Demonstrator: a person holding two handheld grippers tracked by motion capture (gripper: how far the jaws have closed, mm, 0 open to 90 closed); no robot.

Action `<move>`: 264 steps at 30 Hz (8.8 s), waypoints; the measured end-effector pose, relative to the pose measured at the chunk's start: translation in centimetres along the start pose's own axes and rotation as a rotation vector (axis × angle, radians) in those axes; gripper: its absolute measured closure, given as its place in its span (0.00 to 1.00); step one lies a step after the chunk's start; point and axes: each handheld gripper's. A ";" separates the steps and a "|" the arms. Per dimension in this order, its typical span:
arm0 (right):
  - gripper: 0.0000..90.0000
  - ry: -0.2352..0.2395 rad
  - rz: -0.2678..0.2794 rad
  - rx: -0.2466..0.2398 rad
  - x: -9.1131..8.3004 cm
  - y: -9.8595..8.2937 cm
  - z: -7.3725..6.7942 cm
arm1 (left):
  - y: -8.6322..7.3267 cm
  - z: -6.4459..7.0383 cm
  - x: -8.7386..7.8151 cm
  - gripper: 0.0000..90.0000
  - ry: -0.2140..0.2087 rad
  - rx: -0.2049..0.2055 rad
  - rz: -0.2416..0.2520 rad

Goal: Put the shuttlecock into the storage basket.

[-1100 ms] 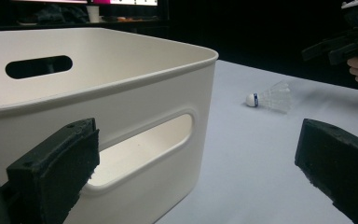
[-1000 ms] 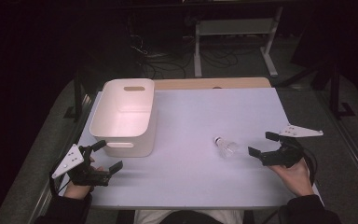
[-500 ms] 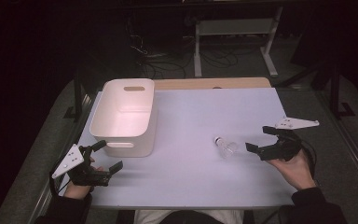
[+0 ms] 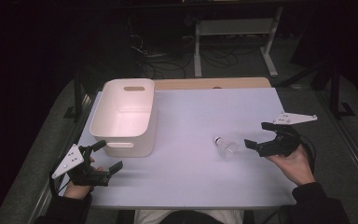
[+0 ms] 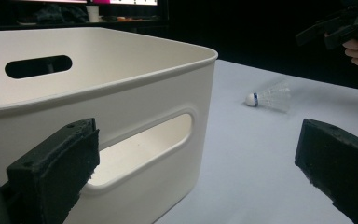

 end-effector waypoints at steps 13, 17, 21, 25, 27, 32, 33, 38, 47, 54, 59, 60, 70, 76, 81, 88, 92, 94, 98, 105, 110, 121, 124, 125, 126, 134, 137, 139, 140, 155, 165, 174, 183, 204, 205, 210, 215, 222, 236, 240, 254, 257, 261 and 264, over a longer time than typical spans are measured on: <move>0.00 0.011 -0.039 -0.014 0.9 0.6 0.2 | 0.0 0.0 0.0 0.00 0.000 0.000 -0.001; 0.00 0.019 -0.054 -0.020 1.3 0.8 0.3 | 0.0 0.0 0.0 0.00 -0.001 0.001 -0.001; 0.00 0.021 -0.058 -0.022 1.4 1.0 0.4 | 0.0 0.0 0.0 0.00 -0.001 0.001 -0.001; 0.00 0.026 -0.071 -0.028 1.8 1.4 0.5 | 0.0 0.0 0.0 0.00 -0.001 0.000 -0.001; 0.00 0.029 -0.079 -0.028 2.0 1.5 0.5 | 0.0 0.0 0.0 0.00 -0.001 0.000 0.000; 0.00 0.033 -0.095 -0.025 2.4 1.5 0.8 | 0.0 0.0 0.0 0.00 -0.001 -0.001 0.001; 0.00 0.034 -0.096 -0.023 2.4 1.5 0.9 | 0.0 0.0 0.0 0.00 -0.002 0.000 0.000; 0.06 0.047 -0.110 -0.017 2.9 1.7 1.2 | 0.0 0.0 0.0 0.00 -0.001 -0.001 0.000; 0.19 0.100 -0.142 0.006 3.8 2.1 1.9 | 0.0 0.0 0.0 0.00 -0.004 0.000 0.000; 0.34 0.134 -0.186 0.041 5.0 1.8 2.6 | 0.0 0.0 0.0 0.00 -0.005 0.002 0.000; 0.41 0.140 -0.202 0.068 5.5 1.6 3.0 | 0.0 0.0 0.0 0.00 -0.006 0.001 0.000; 0.43 0.142 -0.204 0.067 5.6 1.6 3.0 | 0.0 0.0 0.0 0.00 -0.006 0.001 0.000; 0.66 0.130 -0.236 0.078 6.6 1.1 3.6 | 0.0 0.0 0.0 0.00 -0.009 0.001 0.000; 0.76 0.120 -0.261 0.068 7.0 0.9 3.6 | 0.0 0.0 0.0 0.00 -0.009 0.001 -0.001; 0.89 0.132 -0.262 0.074 7.3 0.7 3.8 | 0.0 0.0 0.0 0.00 -0.009 0.000 0.001; 0.98 0.150 -0.283 0.088 7.7 0.3 3.8 | 0.0 0.0 0.0 0.00 -0.010 0.000 0.001; 0.99 0.153 -0.308 0.094 8.1 -0.1 3.8 | 0.0 0.0 0.0 0.00 -0.010 0.000 0.000; 0.99 0.158 -0.325 0.101 8.3 -0.5 3.9 | 0.0 0.0 0.0 0.00 -0.010 0.000 0.000; 0.99 0.170 -0.328 0.120 8.5 -0.9 4.0 | 0.0 0.0 0.0 0.00 -0.010 0.001 0.001; 0.99 0.185 -0.356 0.139 8.7 -1.8 4.1 | 0.0 0.0 0.0 0.00 -0.010 0.001 0.000; 0.99 0.195 -0.370 0.149 8.9 -2.2 3.9 | 0.0 0.0 0.0 0.00 -0.010 0.001 -0.001; 0.99 0.224 -0.380 0.149 9.3 -2.4 3.5 | 0.0 0.0 0.0 0.00 -0.012 0.001 0.000; 0.99 0.230 -0.379 0.151 9.4 -2.4 3.4 | 0.0 0.0 0.0 0.00 -0.011 0.001 0.000; 0.99 0.230 -0.379 0.151 9.4 -2.4 3.4 | 0.0 0.0 0.0 0.00 -0.011 0.001 0.000; 0.99 0.233 -0.378 0.148 9.4 -2.4 3.3 | 0.0 0.0 0.0 0.00 -0.011 0.001 -0.001; 0.99 0.256 -0.373 0.143 9.5 -2.1 2.7 | 0.0 0.0 0.0 0.00 -0.012 0.001 0.000; 0.99 0.259 -0.373 0.143 9.5 -2.1 2.6 | 0.0 0.0 0.0 0.00 -0.012 0.000 0.000; 0.99 0.270 -0.376 0.134 9.7 -2.1 2.4 | 0.0 0.0 0.0 0.00 -0.012 0.000 0.000; 0.99 0.270 -0.376 0.134 9.7 -2.1 2.4 | 0.0 0.0 0.0 0.00 -0.012 0.000 0.000; 0.99 0.316 -0.381 0.126 10.1 -1.7 1.4 | 0.0 0.0 0.0 0.00 -0.012 0.001 0.000; 0.99 0.340 -0.373 0.128 10.4 -1.6 1.0 | 0.0 0.0 0.0 0.00 -0.013 0.001 0.001; 0.99 0.352 -0.377 0.119 10.9 -1.5 0.6 | 0.0 0.0 0.0 0.00 -0.013 0.001 0.000; 0.99 0.368 -0.381 0.116 11.4 -1.1 0.1 | 0.0 0.0 0.0 0.00 -0.013 0.001 0.000; 0.99 0.384 -0.365 0.077 12.8 0.4 -1.3 | 0.0 0.0 0.0 0.00 -0.013 0.002 0.001; 0.99 0.384 -0.365 0.077 12.8 0.4 -1.3 | 0.0 0.0 0.0 0.00 -0.013 0.002 0.001; 0.99 0.395 -0.370 0.068 13.5 0.8 -1.7 | 0.0 0.0 0.0 0.00 -0.014 0.002 0.000; 0.99 0.396 -0.372 0.064 13.9 0.9 -1.9 | 0.0 0.0 0.0 0.00 -0.014 0.002 0.000; 0.99 0.399 -0.367 0.053 14.4 1.4 -2.1 | 0.0 0.0 0.0 0.00 -0.014 0.004 0.000; 0.99 0.409 -0.360 0.033 16.0 2.4 -2.9 | 0.0 0.0 0.0 0.00 -0.016 0.003 0.000; 0.99 0.406 -0.358 0.029 16.7 2.8 -3.0 | 0.0 0.0 0.0 0.00 -0.016 0.002 0.001; 0.99 0.388 -0.356 0.022 18.5 3.5 -3.1 | 0.0 0.0 0.0 0.00 -0.016 0.001 0.001; 0.99 0.380 -0.346 0.028 19.0 3.6 -3.0 | 0.0 0.0 0.0 0.00 -0.017 0.001 0.001; 0.99 0.371 -0.341 0.027 19.3 3.7 -2.9 | 0.0 0.0 -0.1 0.00 -0.017 0.000 0.002; 0.99 0.364 -0.336 0.031 19.4 3.9 -2.7 | 0.0 0.0 -0.1 0.00 -0.017 0.000 0.002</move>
Point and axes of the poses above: each handheld gripper's, and its own axes: x roughly forward along the jaws, y roughly out of its top, z roughly to its right, and after that the axes turned 8 degrees about -x, right-handed
